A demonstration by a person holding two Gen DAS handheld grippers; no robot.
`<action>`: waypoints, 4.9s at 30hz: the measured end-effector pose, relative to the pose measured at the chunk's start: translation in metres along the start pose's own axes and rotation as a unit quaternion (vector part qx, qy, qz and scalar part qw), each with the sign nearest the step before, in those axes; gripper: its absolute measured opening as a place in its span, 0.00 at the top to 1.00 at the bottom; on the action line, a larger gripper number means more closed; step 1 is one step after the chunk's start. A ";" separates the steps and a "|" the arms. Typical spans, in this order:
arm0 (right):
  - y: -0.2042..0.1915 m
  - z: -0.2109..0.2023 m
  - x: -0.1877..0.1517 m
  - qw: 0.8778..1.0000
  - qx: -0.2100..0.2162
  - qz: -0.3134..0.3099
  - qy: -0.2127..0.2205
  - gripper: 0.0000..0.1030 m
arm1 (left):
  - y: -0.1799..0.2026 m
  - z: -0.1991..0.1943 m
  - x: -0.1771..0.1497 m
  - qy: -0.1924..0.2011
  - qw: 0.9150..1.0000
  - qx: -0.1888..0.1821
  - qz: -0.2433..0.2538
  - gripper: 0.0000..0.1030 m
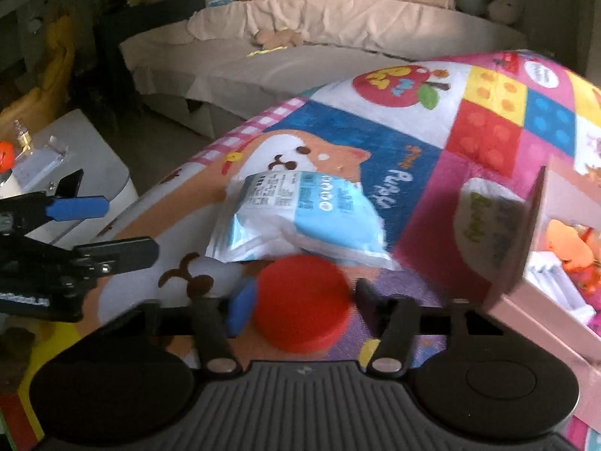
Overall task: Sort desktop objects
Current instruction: 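Reach the left gripper to the wipes packet while the right grasps the red lid, then grasp the blue-and-white wipes packet with the left gripper and lift it, then carry the red lid into the pink box with the right gripper while the left carries the wipes packet there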
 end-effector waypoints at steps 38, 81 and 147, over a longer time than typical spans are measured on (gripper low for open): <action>0.126 -0.085 -0.118 0.980 -0.122 0.155 0.006 0.38 | 0.103 0.080 0.002 -0.075 0.974 -0.105 0.184 0.02; 0.131 -0.075 -0.122 0.971 -0.135 0.198 0.028 0.00 | 0.169 0.027 -0.062 -0.154 0.948 -0.190 0.202 0.17; 0.223 -0.015 0.056 0.968 -0.186 0.161 0.052 0.34 | 0.174 0.087 0.003 -0.058 0.971 -0.160 0.171 0.03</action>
Point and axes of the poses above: each gripper's, at about its wrist camera, not at the fingertips, and z roughly the way its jaws point, y to its right, x to its top, the point moved 8 cm from there along z, roughly the way its jaws point, and after that the axes turned 12 degrees about -x, right-handed, at the moved point
